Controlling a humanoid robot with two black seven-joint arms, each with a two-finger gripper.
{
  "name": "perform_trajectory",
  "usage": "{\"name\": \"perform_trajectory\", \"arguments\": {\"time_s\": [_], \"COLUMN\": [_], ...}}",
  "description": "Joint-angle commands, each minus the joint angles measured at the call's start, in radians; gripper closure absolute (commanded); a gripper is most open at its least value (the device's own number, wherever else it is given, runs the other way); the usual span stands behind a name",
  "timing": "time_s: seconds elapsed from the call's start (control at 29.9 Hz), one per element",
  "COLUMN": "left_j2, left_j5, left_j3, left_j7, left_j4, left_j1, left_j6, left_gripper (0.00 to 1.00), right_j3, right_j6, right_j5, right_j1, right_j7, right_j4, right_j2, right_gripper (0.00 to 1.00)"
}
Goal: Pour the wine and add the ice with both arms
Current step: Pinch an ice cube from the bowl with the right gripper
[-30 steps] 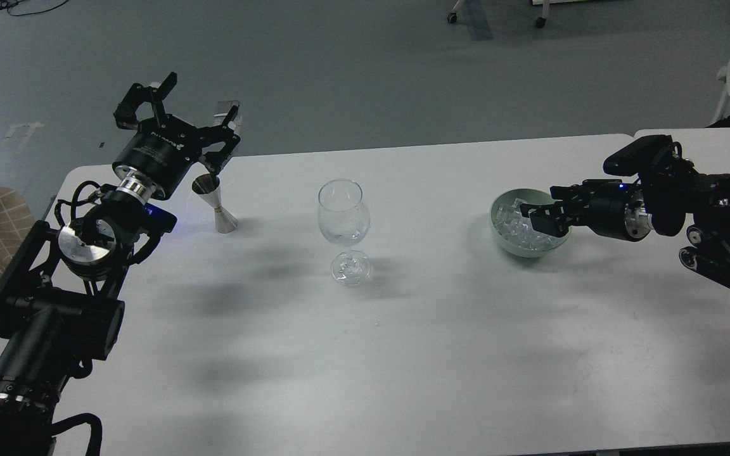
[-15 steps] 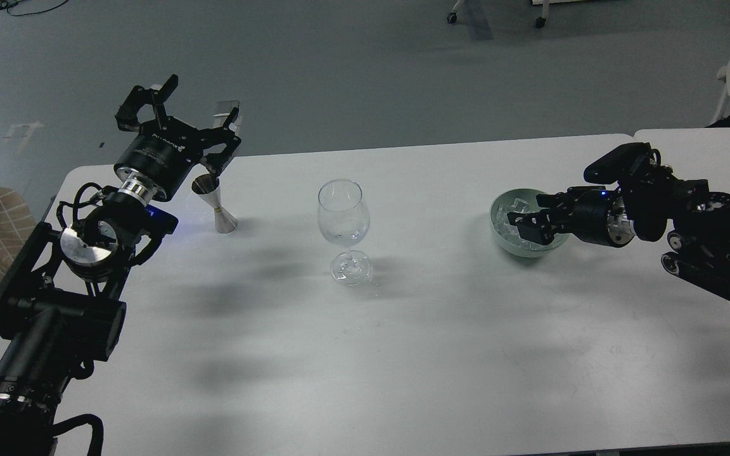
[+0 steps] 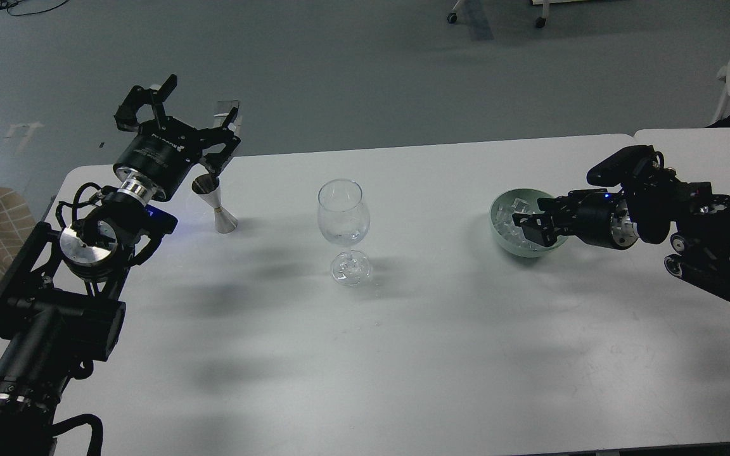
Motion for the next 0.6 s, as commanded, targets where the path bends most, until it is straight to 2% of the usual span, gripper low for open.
{"name": "perform_trajectory", "arguments": {"time_s": [0.0,0.47,0.57], "left_j2": [-0.001,-0.002,-0.001], "left_j5": [0.000,0.000,0.000], "left_j3": [0.000,-0.002,-0.002], "left_j7": [-0.001,-0.001,-0.001], "left_j4": [0.000,0.000,0.000], "left_j1": [0.003,0.023,0.022], "left_j6": [0.002,0.006,0.006], "left_gripper": [0.02,0.02,0.02], "right_j3": [0.000,-0.023,-0.026], "right_j6": [0.000,0.000,0.000], "right_j5": [0.000,0.000,0.001], "right_j1": [0.000,-0.003,-0.004], "right_j7": [-0.002,0.000,0.000], "right_j4": [0.000,-0.009,-0.009], "right_j2": [0.000,0.000,-0.002], "right_gripper": [0.61,0.61,0.66]}}
